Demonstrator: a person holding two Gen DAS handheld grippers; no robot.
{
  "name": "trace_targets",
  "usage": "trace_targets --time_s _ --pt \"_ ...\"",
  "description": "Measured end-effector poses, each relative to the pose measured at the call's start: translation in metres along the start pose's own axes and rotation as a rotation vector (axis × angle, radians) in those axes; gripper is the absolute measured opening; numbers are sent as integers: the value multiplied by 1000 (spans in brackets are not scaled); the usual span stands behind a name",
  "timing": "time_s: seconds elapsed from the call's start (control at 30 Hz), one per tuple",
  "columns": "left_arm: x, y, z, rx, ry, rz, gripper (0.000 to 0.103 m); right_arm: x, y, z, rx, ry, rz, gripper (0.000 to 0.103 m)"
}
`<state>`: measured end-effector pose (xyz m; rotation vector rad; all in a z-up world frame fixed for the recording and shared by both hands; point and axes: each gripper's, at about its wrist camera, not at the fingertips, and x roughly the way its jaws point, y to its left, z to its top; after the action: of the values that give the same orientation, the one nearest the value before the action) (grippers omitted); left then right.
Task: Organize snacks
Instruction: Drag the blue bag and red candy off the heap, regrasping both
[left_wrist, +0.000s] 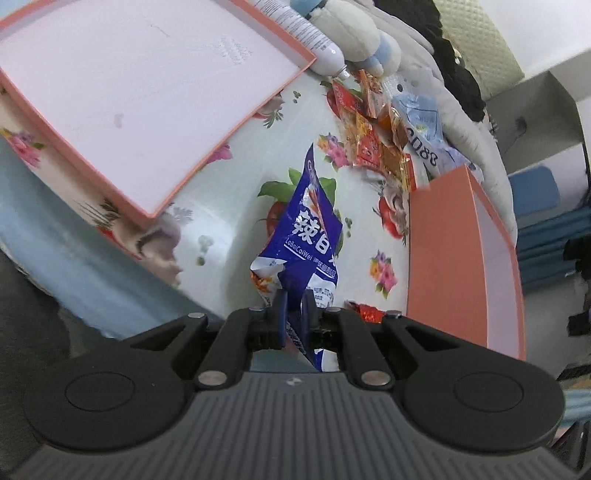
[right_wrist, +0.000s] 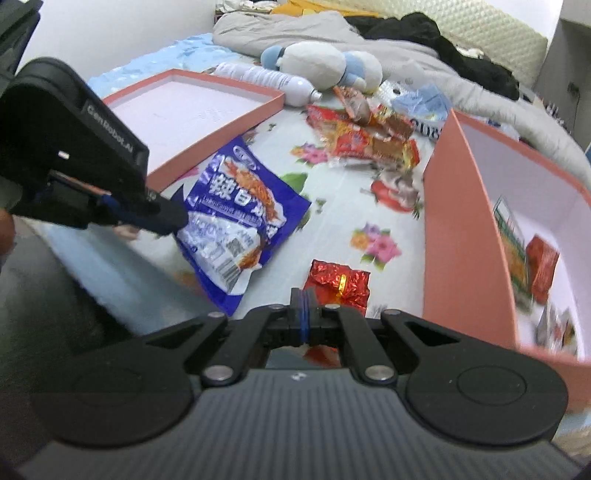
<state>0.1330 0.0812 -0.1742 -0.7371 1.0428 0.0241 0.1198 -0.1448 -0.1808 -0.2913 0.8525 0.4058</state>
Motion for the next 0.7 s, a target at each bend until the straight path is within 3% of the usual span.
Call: trace_targets --time_s 0.37,0.47,0.5,0.53,0.57,0.6,0.63,0.7 --pt "-12 6 -12 88 7 95 11 -8 2 -13 78 0 59 6" --pt "-15 7 -14 95 9 119 30 -8 -1 -12 92 12 57 9" --pt "-17 7 -14 94 1 127 47 -8 -1 -12 95 13 57 14" --pt "-18 6 -15 98 -6 135 60 -9 -2 -13 100 13 63 30" --pt "-20 6 -16 106 -15 142 64 -10 -3 -13 111 10 67 41" --pt "-23 5 -17 119 -27 147 69 -11 -4 -13 124 3 68 60" --pt "-25 3 -18 131 -36 149 72 -13 -5 -13 136 -7 72 67" --pt "-30 -1 -19 166 -49 155 75 -16 -8 -13 153 -20 83 66"
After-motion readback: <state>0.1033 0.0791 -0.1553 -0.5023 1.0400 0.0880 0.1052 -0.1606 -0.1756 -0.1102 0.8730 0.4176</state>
